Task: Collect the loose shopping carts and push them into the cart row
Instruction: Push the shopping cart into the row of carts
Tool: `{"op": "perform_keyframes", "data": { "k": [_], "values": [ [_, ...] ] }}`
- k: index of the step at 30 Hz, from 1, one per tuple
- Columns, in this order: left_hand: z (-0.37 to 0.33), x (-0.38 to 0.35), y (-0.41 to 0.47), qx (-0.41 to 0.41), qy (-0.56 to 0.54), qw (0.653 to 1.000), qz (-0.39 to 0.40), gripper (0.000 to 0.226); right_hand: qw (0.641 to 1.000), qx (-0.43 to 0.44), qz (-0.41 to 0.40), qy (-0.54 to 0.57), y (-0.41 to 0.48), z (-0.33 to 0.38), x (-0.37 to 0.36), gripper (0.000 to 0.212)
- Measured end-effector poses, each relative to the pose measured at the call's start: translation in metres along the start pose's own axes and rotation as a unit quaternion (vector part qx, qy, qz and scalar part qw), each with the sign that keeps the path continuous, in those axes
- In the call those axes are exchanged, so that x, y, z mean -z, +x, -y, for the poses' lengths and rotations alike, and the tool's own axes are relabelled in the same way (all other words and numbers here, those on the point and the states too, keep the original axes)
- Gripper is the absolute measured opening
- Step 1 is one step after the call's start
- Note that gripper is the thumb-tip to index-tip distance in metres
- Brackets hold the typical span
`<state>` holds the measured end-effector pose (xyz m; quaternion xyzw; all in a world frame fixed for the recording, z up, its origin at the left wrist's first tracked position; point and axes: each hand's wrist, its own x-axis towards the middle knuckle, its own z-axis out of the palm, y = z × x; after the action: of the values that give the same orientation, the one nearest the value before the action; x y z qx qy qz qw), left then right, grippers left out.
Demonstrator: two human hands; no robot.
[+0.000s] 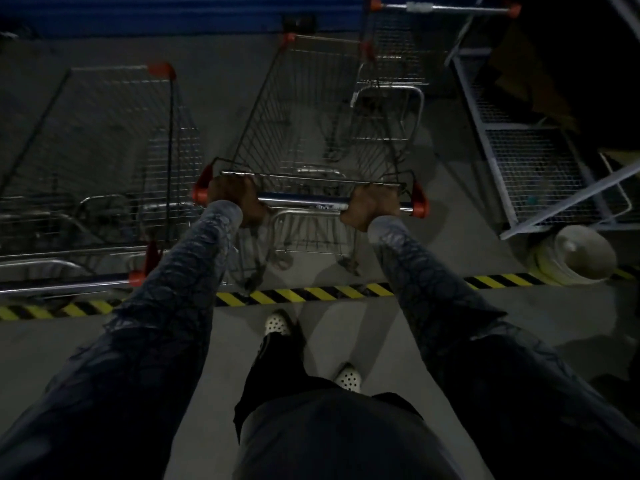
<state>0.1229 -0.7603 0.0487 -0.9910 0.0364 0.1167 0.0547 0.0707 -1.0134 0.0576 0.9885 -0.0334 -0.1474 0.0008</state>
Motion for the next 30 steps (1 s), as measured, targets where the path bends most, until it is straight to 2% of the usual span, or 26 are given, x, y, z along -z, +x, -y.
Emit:
{"op": "perform_keyframes", "data": {
  "k": [4, 7, 13, 17, 30],
  "values": [
    [0.003, 0.012, 0.033, 0.004, -0.055, 0.998, -0.008, 0.051, 1.000, -0.010, -0.021, 0.007, 0.037, 0.005, 0.010, 0.055],
    [0.003, 0.024, 0.060, -0.008, -0.028, 0.999, 0.020, 0.052, 0.999, -0.025, -0.025, -0.008, 0.069, 0.006, 0.020, 0.057],
    [0.015, 0.048, 0.125, -0.047, -0.025, 0.997, 0.052, 0.045, 0.998, -0.060, -0.030, 0.012, 0.133, 0.020, 0.042, 0.044],
    [0.024, 0.057, 0.174, -0.053, -0.038, 0.994, 0.087, 0.053, 0.997, -0.078, -0.022, -0.007, 0.175, 0.026, 0.053, 0.045],
    [0.007, 0.084, 0.322, 0.038, -0.021, 0.998, 0.047, 0.061, 1.000, 0.004, 0.014, -0.006, 0.349, 0.006, 0.098, 0.055]
  ]
}}
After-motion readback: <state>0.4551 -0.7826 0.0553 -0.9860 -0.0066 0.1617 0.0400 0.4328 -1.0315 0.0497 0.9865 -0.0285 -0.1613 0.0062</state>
